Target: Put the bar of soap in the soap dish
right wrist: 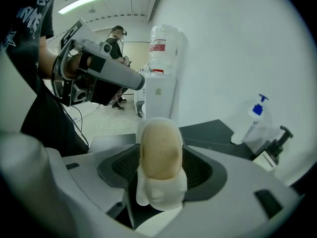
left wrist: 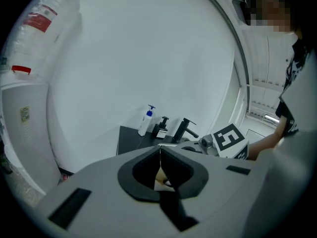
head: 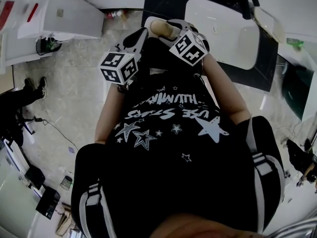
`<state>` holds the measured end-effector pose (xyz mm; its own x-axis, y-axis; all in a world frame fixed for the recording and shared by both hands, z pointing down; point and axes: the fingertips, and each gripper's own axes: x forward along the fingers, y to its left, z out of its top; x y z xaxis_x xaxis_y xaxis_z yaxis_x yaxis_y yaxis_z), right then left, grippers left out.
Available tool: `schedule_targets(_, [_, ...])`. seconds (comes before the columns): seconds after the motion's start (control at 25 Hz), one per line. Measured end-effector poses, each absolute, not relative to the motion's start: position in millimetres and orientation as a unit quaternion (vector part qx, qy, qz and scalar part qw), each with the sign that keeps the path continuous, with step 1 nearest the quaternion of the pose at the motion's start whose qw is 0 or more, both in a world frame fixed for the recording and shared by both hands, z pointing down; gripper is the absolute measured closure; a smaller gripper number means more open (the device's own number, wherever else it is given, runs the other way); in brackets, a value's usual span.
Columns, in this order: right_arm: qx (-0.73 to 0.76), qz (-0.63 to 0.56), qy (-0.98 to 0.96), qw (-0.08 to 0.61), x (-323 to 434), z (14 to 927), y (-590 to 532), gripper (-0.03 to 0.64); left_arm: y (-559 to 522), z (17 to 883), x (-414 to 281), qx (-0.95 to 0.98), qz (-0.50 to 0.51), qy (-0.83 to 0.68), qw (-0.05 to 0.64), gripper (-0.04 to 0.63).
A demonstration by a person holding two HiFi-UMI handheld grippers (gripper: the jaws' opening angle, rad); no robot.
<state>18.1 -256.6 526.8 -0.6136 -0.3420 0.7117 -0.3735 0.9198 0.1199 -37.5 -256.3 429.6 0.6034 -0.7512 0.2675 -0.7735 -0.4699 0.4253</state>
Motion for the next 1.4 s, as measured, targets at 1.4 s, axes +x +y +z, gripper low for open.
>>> schedule_targets(1.4, [0.445,0.112,-0.854,0.245,20.8,471.7,-182.4,0.400,-213.1,445.5,-43.9,0.922,0.043,-0.290,0.253,0.583])
